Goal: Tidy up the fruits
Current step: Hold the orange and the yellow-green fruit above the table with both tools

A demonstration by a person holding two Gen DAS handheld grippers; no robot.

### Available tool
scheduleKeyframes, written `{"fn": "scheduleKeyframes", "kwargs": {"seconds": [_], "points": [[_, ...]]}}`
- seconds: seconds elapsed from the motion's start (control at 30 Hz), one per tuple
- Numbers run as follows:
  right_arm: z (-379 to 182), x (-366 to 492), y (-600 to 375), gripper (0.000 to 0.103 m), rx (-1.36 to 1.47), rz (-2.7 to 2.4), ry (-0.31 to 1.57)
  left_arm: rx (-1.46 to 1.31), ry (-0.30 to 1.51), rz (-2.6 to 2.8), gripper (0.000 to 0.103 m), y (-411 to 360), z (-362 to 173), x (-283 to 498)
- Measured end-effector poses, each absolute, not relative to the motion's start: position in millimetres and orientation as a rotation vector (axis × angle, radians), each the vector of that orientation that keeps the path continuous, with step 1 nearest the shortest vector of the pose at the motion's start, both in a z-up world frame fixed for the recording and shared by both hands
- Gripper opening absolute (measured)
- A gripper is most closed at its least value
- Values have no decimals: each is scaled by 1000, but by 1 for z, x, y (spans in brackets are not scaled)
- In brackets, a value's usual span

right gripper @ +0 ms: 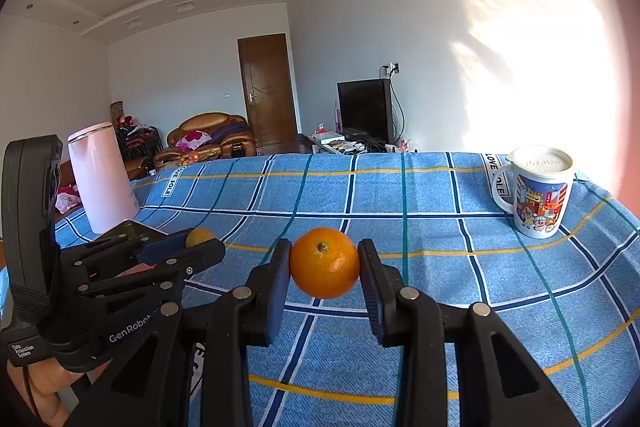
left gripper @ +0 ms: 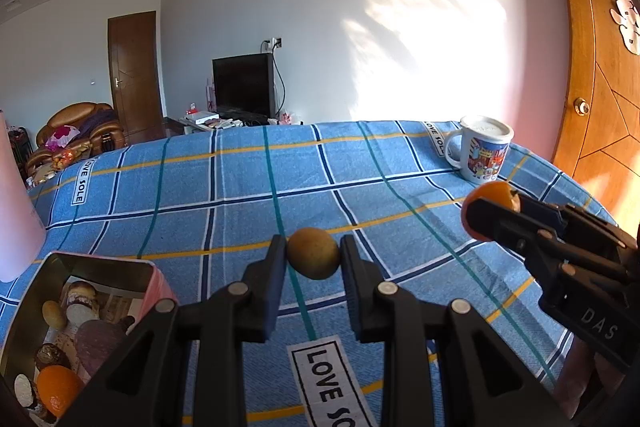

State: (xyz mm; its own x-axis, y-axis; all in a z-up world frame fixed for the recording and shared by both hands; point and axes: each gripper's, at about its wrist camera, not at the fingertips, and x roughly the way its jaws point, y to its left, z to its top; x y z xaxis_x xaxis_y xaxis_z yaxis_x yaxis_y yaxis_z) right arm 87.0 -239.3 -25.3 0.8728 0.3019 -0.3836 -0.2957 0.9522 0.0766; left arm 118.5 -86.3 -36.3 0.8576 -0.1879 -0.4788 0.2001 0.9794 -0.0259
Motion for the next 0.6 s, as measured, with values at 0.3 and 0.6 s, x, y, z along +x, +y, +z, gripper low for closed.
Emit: {"fn": "scheduleKeyframes", "kwargs": {"seconds": [0.3, 0.6], "points": [[-23, 81, -237, 36, 1, 311, 379, 24, 476, -202, 28, -85, -34, 114], [-22, 75, -237, 36, -6, 307, 356, 24, 442, -190, 28, -83, -32, 108]]}}
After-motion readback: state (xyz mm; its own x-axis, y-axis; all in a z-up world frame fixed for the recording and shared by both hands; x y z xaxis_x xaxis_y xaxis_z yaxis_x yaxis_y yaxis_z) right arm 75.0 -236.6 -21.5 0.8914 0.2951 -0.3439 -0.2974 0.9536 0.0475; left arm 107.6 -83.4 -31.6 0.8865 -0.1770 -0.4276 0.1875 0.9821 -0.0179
